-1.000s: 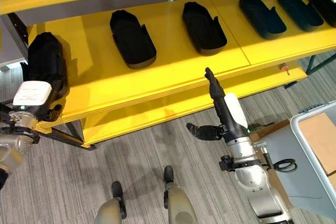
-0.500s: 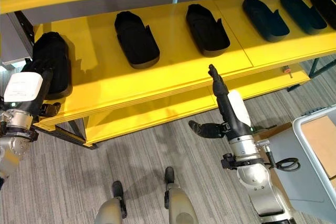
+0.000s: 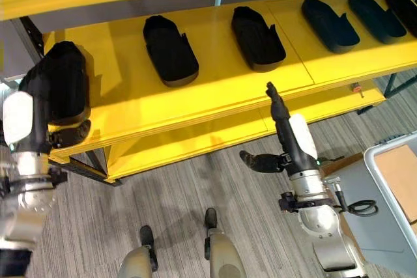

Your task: Move parts from the plastic box to the shelf.

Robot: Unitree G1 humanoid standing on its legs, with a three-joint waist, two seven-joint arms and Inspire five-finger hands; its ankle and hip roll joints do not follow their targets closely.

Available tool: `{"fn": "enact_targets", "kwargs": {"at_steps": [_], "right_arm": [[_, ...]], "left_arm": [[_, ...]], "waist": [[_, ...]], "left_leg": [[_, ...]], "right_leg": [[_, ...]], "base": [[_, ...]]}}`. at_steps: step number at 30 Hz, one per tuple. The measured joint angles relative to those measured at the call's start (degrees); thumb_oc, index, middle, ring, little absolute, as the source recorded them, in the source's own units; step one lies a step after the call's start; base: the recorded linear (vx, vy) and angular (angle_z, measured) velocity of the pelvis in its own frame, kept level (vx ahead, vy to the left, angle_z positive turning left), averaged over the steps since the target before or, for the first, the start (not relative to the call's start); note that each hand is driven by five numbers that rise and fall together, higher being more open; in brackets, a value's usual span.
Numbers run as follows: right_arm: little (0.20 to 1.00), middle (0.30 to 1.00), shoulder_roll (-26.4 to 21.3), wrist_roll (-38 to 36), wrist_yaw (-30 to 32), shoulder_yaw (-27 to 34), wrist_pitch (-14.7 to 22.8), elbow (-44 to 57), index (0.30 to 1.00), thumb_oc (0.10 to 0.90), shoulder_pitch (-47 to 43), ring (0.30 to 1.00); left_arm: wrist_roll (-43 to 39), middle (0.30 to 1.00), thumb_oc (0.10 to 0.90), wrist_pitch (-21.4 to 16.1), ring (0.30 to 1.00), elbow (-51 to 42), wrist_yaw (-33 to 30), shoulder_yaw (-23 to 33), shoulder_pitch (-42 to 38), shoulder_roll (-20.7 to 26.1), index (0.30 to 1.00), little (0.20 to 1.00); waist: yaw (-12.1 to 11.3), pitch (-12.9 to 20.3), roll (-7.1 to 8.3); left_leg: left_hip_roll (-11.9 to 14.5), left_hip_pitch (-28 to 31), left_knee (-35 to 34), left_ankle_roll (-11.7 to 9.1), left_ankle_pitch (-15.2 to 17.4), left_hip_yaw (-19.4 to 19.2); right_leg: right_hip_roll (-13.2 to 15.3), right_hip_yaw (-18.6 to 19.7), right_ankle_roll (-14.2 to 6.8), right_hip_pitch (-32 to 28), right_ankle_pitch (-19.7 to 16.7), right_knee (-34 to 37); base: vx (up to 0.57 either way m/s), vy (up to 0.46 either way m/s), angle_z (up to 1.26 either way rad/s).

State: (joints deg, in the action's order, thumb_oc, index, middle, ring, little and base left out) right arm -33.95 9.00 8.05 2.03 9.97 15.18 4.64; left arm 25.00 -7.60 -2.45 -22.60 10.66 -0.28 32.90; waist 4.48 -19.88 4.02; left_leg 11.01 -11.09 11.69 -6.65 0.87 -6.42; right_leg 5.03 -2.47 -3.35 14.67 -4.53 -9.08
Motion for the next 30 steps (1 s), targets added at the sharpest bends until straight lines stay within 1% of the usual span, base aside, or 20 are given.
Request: {"fn": "enact_targets", "kwargs": {"at_steps": [2, 5, 8, 14, 20, 23, 25, 27, 30], "right_arm": [[1.000, 1.000, 0.0, 0.0, -0.1, 0.0, -0.3, 0.0, 1.000, 0.900, -0.3, 1.000], [1.000, 1.000, 0.1, 0.0, -0.3, 0.0, -0.4, 0.3, 1.000, 0.900, -0.2, 1.000], [1.000, 1.000, 0.0, 0.0, -0.5, 0.0, -0.4, 0.3, 1.000, 0.900, -0.2, 1.000], [1.000, 1.000, 0.0, 0.0, -0.5, 0.0, -0.5, 0.4, 1.000, 0.900, 0.0, 1.000], [1.000, 1.000, 0.0, 0.1, -0.5, 0.0, -0.5, 0.4, 1.000, 0.900, -0.1, 1.000], [1.000, 1.000, 0.0, 0.1, -0.5, 0.0, -0.6, 0.4, 1.000, 0.900, -0.4, 1.000], [1.000, 1.000, 0.0, 0.5, -0.5, 0.0, -0.6, 0.3, 1.000, 0.900, -0.4, 1.000], [1.000, 1.000, 0.0, 0.6, -0.5, 0.0, -0.6, 0.4, 1.000, 0.900, -0.4, 1.000], [1.000, 1.000, 0.0, 1.3, -0.5, 0.0, -0.6, 0.3, 1.000, 0.900, -0.4, 1.000]], "left_arm": [[-1.5, 1.000, 0.900, 0.0, 1.000, -0.4, 0.6, -0.1, 1.6, -0.2, 1.000, 1.000], [-3.4, 1.000, 0.900, -0.1, 1.000, -3.1, 0.7, -0.3, 4.6, -2.4, 1.000, 1.000], [-3.0, 1.000, 0.900, 0.1, 1.000, -3.4, 0.8, -1.1, 6.7, -2.3, 1.000, 1.000], [-1.5, 1.000, 0.900, 0.1, 1.000, -3.1, 0.9, -2.0, 10.8, -2.3, 1.000, 1.000], [3.9, 1.000, 0.900, 0.7, 1.000, 1.4, 1.5, -4.9, 10.3, -1.9, 1.000, 1.000], [7.0, 1.000, 0.900, 1.4, 1.000, 6.5, 2.0, -7.8, 7.9, -1.4, 1.000, 1.000], [8.1, 1.000, 0.900, 1.6, 1.000, 9.0, 2.1, -9.2, 7.0, -1.1, 1.000, 1.000], [9.1, 1.000, 0.900, 2.4, 1.000, 9.8, 2.2, -10.2, 7.0, -1.0, 1.000, 1.000], [9.7, 1.000, 0.900, 2.6, 1.000, 11.7, 2.2, -11.1, 6.1, -1.0, 1.000, 1.000]], "waist": [[-0.4, 0.0, -0.01], [-1.2, 0.0, -0.04], [-1.8, 0.0, -0.05], [-1.8, 0.0, -0.05], [-1.8, 0.0, -0.05], [-1.7, 0.0, -0.06], [-1.7, 0.0, -0.04], [-1.6, 0.0, -0.04], [-1.6, 0.0, -0.01]], "left_leg": [[0.0, -0.1, 0.0, 0.2, 0.1, 0.4], [0.0, -0.6, 0.0, 0.3, 0.1, 0.7], [-0.1, -0.8, 0.1, 0.4, 0.1, 0.9], [-0.1, -1.0, 0.0, 0.4, 0.1, 1.1], [-0.1, -1.4, 0.0, 0.4, 0.1, 1.3], [-0.1, -1.8, 0.1, 0.4, 0.1, 1.4], [-0.1, -1.8, 0.1, 0.4, 0.1, 1.3], [-0.2, -1.8, 0.1, 0.4, 0.1, 1.3], [-0.2, -1.8, 0.1, 0.4, 0.1, 1.3]], "right_leg": [[0.0, -0.2, -0.2, 0.0, 0.2, -0.2], [0.3, -0.9, -0.3, 0.0, 0.3, -0.3], [0.4, -1.1, -0.2, 0.1, 0.4, -0.4], [0.5, -1.3, -0.3, 0.1, 0.4, -0.3], [0.5, -1.5, -0.4, 0.3, 0.5, -0.3], [0.5, -1.6, -0.4, 0.6, 0.5, -0.3], [0.5, -1.6, -0.4, 0.7, 0.5, -0.3], [0.5, -1.6, -0.4, 0.7, 0.6, -0.3], [0.4, -1.6, -0.4, 0.7, 0.6, -0.2]], "base": [[-0.01, -0.017, 0.06], [-0.01, -0.017, 0.09], [-0.01, -0.013, 0.05], [0.00, -0.003, 0.02], [0.00, 0.000, 0.01], [0.00, 0.000, 0.00], [0.00, 0.000, 0.00], [0.00, 0.000, 0.00], [0.00, 0.000, 0.00]]}}
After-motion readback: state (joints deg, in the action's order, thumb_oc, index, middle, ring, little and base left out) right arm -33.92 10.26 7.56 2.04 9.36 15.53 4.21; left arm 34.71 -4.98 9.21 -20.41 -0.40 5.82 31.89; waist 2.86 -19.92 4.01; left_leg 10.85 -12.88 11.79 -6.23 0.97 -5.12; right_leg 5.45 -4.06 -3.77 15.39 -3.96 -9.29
